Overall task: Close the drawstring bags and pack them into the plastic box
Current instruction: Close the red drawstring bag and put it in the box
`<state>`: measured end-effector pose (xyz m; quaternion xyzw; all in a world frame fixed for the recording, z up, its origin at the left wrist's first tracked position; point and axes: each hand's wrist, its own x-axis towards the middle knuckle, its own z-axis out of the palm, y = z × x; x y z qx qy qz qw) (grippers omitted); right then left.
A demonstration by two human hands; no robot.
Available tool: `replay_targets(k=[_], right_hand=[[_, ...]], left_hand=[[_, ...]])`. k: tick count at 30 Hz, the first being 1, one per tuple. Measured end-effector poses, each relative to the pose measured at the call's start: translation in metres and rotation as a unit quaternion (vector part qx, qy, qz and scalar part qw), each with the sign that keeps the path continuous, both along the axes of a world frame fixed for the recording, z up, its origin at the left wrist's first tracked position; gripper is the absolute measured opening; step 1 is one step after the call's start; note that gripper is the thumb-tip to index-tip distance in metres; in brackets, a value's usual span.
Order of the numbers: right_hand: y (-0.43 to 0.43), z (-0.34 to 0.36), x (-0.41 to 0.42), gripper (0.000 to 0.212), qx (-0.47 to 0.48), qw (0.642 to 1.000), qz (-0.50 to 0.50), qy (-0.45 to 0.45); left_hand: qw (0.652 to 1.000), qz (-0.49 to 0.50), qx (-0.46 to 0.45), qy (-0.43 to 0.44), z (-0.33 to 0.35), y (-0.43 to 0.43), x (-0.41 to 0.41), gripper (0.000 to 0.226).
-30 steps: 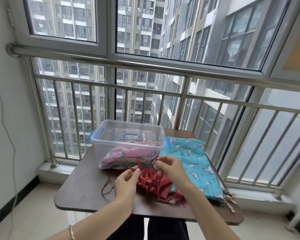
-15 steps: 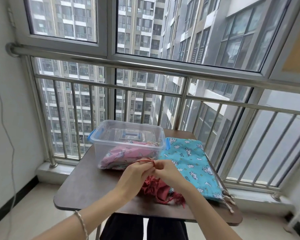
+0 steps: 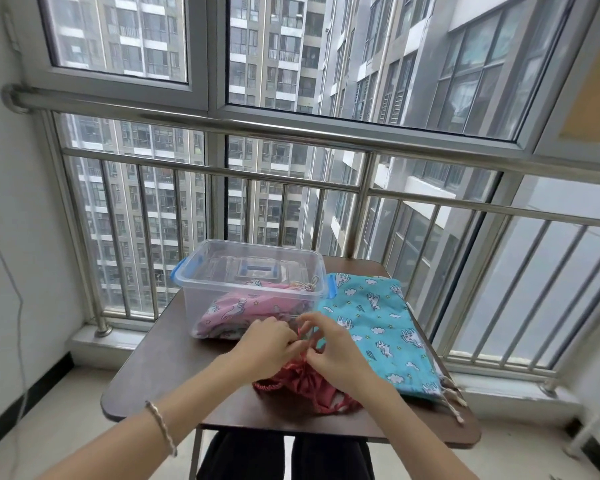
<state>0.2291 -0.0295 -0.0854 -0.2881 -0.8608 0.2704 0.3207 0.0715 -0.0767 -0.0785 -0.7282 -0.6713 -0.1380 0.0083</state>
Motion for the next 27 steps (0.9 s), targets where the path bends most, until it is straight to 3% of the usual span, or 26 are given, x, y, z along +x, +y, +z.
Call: replay_targets(k=[3, 6, 9, 12, 16, 18, 20, 24, 25, 27], right_hand=[[0.004, -0.005, 0.001, 0.026, 0.088, 0.992, 0.007, -0.085], [0.007, -0.009, 0.001, 0.020, 0.069, 0.993, -0.017, -0.091], [0.004, -0.002, 0.001, 0.023, -0.093, 0.995, -0.025, 0.011], [0.001, 0.004, -0.001, 0.024, -0.299, 0.950, 0.017, 0.092], [0.002, 0.001, -0.001, 0.021, -0.366, 0.921, 0.074, 0.113], [0.003, 0.001, 0.000, 0.017, -0.354, 0.928, 0.085, 0.085], [0.004, 0.002, 0.001, 0.031, -0.337, 0.936, 0.082, 0.062], [0.008, 0.003, 0.001, 0.039, -0.318, 0.941, 0.059, 0.098], [0.008, 0.004, 0.001, 0.041, -0.339, 0.929, 0.064, 0.135], [0.011, 0.010, 0.003, 0.039, -0.415, 0.870, 0.062, 0.257]], left_hand=[[0.992, -0.029, -0.076, -0.095, 0.005, -0.001, -0.004, 0.038], [0.980, -0.048, -0.081, -0.174, 0.009, -0.003, -0.011, 0.026], [0.962, -0.056, -0.033, -0.265, 0.007, -0.003, -0.014, 0.013], [0.929, -0.038, 0.004, -0.369, 0.004, -0.003, -0.013, 0.010], [0.918, -0.028, 0.007, -0.397, -0.003, -0.003, -0.014, 0.013], [0.913, -0.022, 0.013, -0.407, -0.005, -0.002, -0.016, 0.014], [0.915, -0.018, 0.013, -0.403, -0.005, 0.000, -0.016, 0.015], [0.907, -0.021, -0.002, -0.420, -0.007, 0.000, -0.014, 0.020], [0.907, -0.018, -0.006, -0.420, -0.007, -0.002, -0.014, 0.021], [0.908, -0.011, -0.010, -0.418, -0.009, -0.005, -0.015, 0.021]])
